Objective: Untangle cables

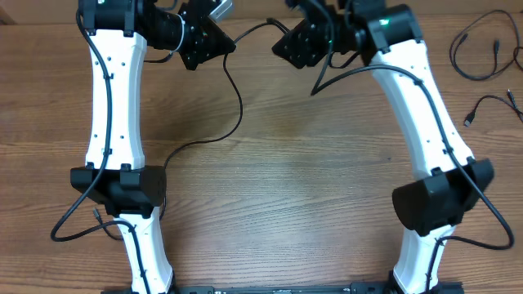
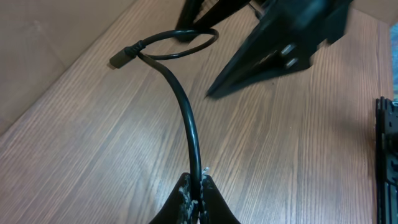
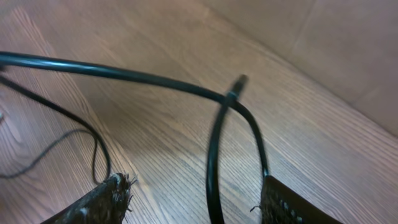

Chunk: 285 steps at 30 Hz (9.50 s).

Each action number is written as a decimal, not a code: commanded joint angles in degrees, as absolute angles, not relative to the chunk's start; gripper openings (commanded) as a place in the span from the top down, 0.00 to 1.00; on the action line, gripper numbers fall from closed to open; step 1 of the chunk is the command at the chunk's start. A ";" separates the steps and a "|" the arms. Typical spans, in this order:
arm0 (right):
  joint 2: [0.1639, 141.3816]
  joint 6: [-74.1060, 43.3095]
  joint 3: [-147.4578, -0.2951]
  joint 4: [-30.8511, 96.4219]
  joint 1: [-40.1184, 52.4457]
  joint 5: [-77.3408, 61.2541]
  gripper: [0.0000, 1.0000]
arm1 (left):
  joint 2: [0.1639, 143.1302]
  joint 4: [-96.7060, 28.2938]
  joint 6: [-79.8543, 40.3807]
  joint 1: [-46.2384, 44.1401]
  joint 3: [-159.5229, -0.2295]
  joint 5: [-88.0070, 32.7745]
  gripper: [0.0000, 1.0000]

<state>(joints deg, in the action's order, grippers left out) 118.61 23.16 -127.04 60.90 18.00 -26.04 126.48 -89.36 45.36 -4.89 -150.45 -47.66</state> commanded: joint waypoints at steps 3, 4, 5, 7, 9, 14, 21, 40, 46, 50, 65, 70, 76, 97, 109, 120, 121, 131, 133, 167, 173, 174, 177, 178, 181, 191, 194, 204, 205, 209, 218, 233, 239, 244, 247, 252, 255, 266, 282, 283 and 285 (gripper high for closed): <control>119.13 26.06 -126.96 60.51 18.15 -23.99 0.96 | 126.26 -89.97 44.99 -5.85 -150.50 -47.33 0.96; 119.04 26.06 -126.98 60.53 18.15 -24.01 0.96 | 126.26 -89.97 44.99 -5.85 -150.50 -46.94 0.96; 118.69 26.04 -127.15 60.69 18.15 -24.01 0.96 | 126.26 -89.97 44.97 -5.85 -150.50 -45.98 0.96; 117.47 24.82 -127.68 61.17 17.87 -24.03 0.96 | 126.26 -90.11 44.95 -5.82 -150.50 -43.86 0.96; 114.91 21.85 -129.01 62.06 16.99 -24.01 0.96 | 126.26 -90.61 44.95 -5.82 -150.50 -42.22 0.96; 106.56 13.63 -131.41 61.73 12.01 -24.01 0.96 | 126.26 -91.61 44.95 -5.80 -150.50 -40.27 0.96; 104.12 10.50 -130.04 63.09 -1.72 -24.01 0.96 | 126.26 -92.20 44.93 -5.82 -150.50 -40.47 0.96; 105.84 10.55 -109.19 53.47 -7.14 -22.35 0.00 | 125.67 -92.51 44.53 -5.82 -150.65 -40.49 0.96; 104.47 12.05 -115.46 54.57 -5.96 -32.99 0.00 | 125.64 -91.53 44.03 -5.89 -150.65 -40.71 0.96; 103.18 12.03 -116.73 55.40 -1.41 -38.44 0.00 | 125.32 -85.25 38.54 -6.04 -151.28 -46.87 0.96; 103.24 12.51 -116.53 54.59 21.15 -18.83 0.00 | 125.27 -45.98 -19.75 -6.09 -155.89 -69.12 0.96; 103.31 16.40 -115.94 54.13 22.02 -17.58 0.03 | 125.19 -39.77 -27.11 -6.48 -155.92 -76.82 0.96; 104.12 16.58 -115.52 54.43 22.00 -17.58 0.96 | 125.01 -36.84 -32.45 -6.46 -155.92 -78.28 0.96; 89.69 13.28 -127.70 56.88 4.58 9.13 0.96 | 123.83 -66.72 17.19 -13.67 -155.92 -28.58 0.00; 89.93 5.67 -127.70 49.84 -32.67 -0.14 0.96 | 123.70 -68.69 12.67 -24.62 -155.92 3.05 0.00; 93.21 8.38 -127.68 38.92 -51.57 -4.25 0.96 | 123.61 -67.42 13.06 -26.70 -155.89 6.52 0.00; 94.00 9.69 -127.66 39.38 -52.01 -5.63 0.96 | 123.61 -67.61 13.06 -26.70 -155.89 6.52 0.00; 104.66 12.29 -126.87 44.58 -53.10 -11.49 0.96 | 123.61 -71.09 13.04 -26.65 -155.89 6.55 0.00; 106.45 12.27 -125.54 45.89 -53.10 -12.36 0.96 | 123.61 -71.40 13.04 -26.65 -155.89 6.55 0.00; 110.00 -0.25 -81.80 36.25 -64.86 -16.71 0.96 | 123.63 -73.60 12.05 -26.63 -155.89 6.17 0.00; 110.52 -3.20 -79.88 33.12 -65.25 -6.76 0.96 | 123.63 -73.54 12.95 -26.63 -155.89 6.20 0.00; 110.52 -3.81 -79.88 32.58 -65.54 -6.37 0.96 | 123.63 -73.56 13.30 -26.63 -155.89 6.22 0.00; 110.52 -4.54 -79.88 31.97 -66.70 -6.42 0.96 | 123.63 -73.65 13.32 -26.63 -155.89 6.20 0.00; 110.52 -4.56 -79.88 32.05 -67.05 -6.20 0.91 | 123.63 -73.71 13.32 -26.63 -155.89 6.22 0.00; 110.52 -4.78 -79.88 32.18 -67.64 -7.88 0.00 | 123.61 -73.76 13.32 -26.63 -155.89 6.20 0.00; 97.43 -5.37 -84.99 33.36 -61.34 -18.15 0.00 | 122.54 -70.11 13.72 -26.63 -157.07 6.20 0.00; 90.65 -5.39 -89.08 35.59 -56.86 -19.75 0.00 | 122.02 -68.64 13.74 -26.63 -158.50 6.24 0.00; 75.64 -5.37 -109.30 33.04 -25.17 -29.21 0.00 | 121.05 -49.52 15.62 -26.26 -168.68 16.58 0.00; 75.11 -5.34 -110.80 30.65 -20.88 -29.02 0.00 | 120.57 -47.05 15.68 -25.96 -169.01 17.63 0.00; 74.74 -5.39 -115.26 25.80 -8.16 -27.64 0.00 | 118.13 -38.79 17.41 -24.69 -169.29 18.44 0.00; 65.69 -0.60 -107.87 35.51 3.77 -17.63 0.00 | 101.97 -45.84 21.47 -24.67 -159.06 24.82 0.00; 16.80 -5.06 -80.71 25.39 4.43 -21.74 0.00 | 72.88 -48.80 20.53 -24.69 -128.60 28.49 0.00; 6.68 4.27 -77.23 23.51 2.20 -24.36 0.00 | 70.35 -51.20 17.32 -24.77 -128.62 28.49 0.00; 7.03 7.33 -68.69 24.91 -2.76 -12.27 0.00 | 70.39 -52.49 13.43 -24.77 -128.62 28.47 0.00; 7.03 -8.54 -63.86 33.52 -3.33 -7.03 0.00 | 70.37 -54.00 12.62 -24.77 -128.62 28.49 0.00; 7.03 -1.96 -50.46 38.52 -3.25 -13.65 0.00 | 70.37 -56.23 12.64 -24.77 -128.62 28.49 0.00; 7.03 -0.08 -42.28 39.18 -3.22 -16.60 0.00 | 70.37 -56.60 13.15 -24.77 -128.62 28.58 0.00; 7.03 -0.16 -19.84 33.91 -3.25 -10.74 0.00 | 70.39 -57.01 14.11 -24.77 -128.62 28.49 0.00; 7.16 -2.98 -8.03 28.51 -3.25 -7.16 0.00 | 72.29 -57.74 14.13 -24.77 -128.62 28.49 0.00; 7.16 -2.98 -7.94 27.73 -3.25 -7.07 0.00 | 72.55 -58.11 14.15 -24.77 -128.62 28.49 0.00; 7.14 -2.59 -7.25 23.88 -3.25 -7.07 0.00 | 73.10 -58.81 14.15 -24.77 -128.62 28.49 0.00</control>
<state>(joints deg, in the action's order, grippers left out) 7.29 -2.61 -8.51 26.89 -3.33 -7.90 72.12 -58.33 13.87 -24.71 -128.75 28.12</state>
